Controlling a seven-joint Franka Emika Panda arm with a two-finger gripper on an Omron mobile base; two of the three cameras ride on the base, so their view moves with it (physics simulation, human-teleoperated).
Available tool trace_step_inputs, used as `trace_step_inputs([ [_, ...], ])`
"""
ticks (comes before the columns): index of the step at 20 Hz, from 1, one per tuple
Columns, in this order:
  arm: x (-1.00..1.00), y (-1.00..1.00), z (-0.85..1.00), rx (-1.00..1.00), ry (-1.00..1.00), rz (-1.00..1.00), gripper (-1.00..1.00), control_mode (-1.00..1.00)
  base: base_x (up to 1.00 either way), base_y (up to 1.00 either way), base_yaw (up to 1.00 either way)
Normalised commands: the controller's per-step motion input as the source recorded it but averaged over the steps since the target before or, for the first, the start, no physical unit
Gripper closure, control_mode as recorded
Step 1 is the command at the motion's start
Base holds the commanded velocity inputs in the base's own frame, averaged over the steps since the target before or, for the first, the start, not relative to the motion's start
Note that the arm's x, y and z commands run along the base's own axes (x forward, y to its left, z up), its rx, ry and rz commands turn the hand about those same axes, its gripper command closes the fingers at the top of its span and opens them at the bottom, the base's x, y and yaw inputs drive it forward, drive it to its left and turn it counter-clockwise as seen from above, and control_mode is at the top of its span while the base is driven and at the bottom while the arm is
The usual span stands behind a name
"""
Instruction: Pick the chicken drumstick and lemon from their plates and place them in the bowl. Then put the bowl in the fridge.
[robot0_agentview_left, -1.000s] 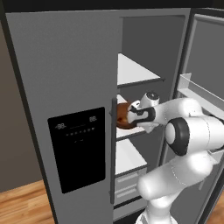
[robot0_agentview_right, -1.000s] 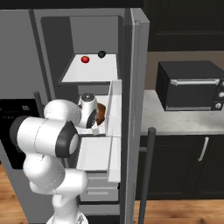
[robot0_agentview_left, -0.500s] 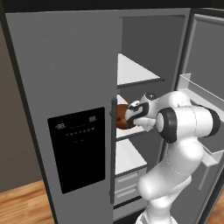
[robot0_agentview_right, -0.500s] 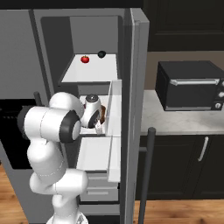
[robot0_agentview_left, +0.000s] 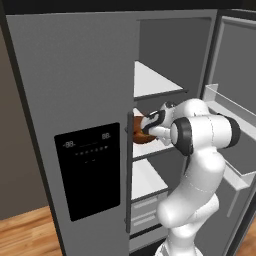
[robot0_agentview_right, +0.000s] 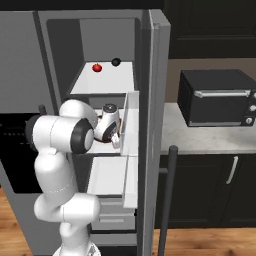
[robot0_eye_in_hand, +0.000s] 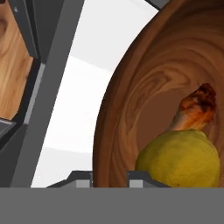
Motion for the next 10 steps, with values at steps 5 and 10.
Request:
trace_step_inputs([
  [5,0.2,0.27,-0.13,0.01,-0.05,0.0,1.0,-1.0,0.0,0.0,0.0],
  [10,0.21,0.29,-0.18,0.02,-0.07,0.0,1.0,-1.0,0.0,0.0,0.0],
])
